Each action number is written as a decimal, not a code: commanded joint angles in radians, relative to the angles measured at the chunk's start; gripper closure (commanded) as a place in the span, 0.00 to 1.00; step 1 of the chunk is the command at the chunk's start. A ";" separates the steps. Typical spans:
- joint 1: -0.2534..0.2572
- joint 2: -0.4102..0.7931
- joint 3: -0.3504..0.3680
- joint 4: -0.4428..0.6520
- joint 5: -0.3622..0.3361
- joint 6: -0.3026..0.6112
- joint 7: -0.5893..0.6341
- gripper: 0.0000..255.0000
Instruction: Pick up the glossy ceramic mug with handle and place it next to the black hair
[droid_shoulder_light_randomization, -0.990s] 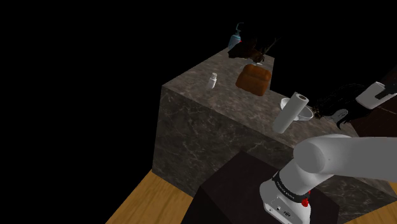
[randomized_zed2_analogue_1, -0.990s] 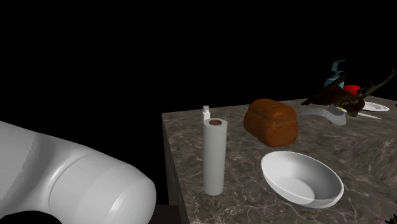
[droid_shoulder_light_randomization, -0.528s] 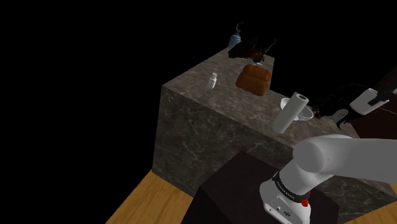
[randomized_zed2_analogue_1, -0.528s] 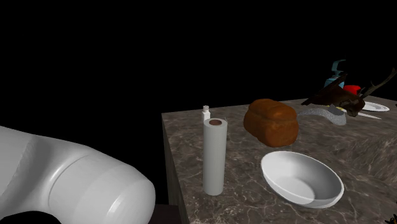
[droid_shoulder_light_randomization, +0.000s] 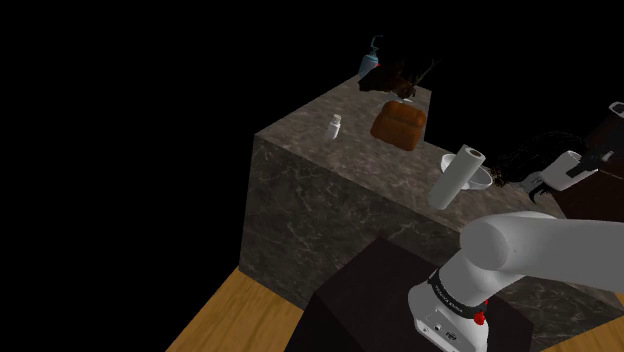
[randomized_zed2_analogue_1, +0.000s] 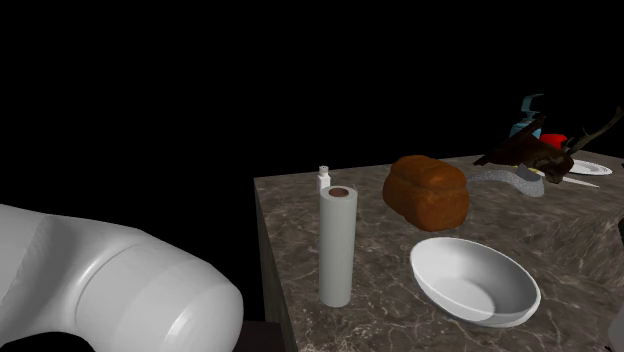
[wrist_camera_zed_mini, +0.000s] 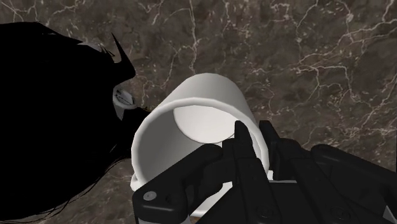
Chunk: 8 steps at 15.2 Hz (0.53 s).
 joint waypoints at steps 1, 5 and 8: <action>-0.002 -0.004 -0.012 -0.024 -0.010 0.023 0.001 1.00; -0.009 -0.013 -0.036 -0.073 -0.030 0.068 0.004 1.00; -0.012 -0.017 -0.056 -0.107 -0.045 0.102 0.006 1.00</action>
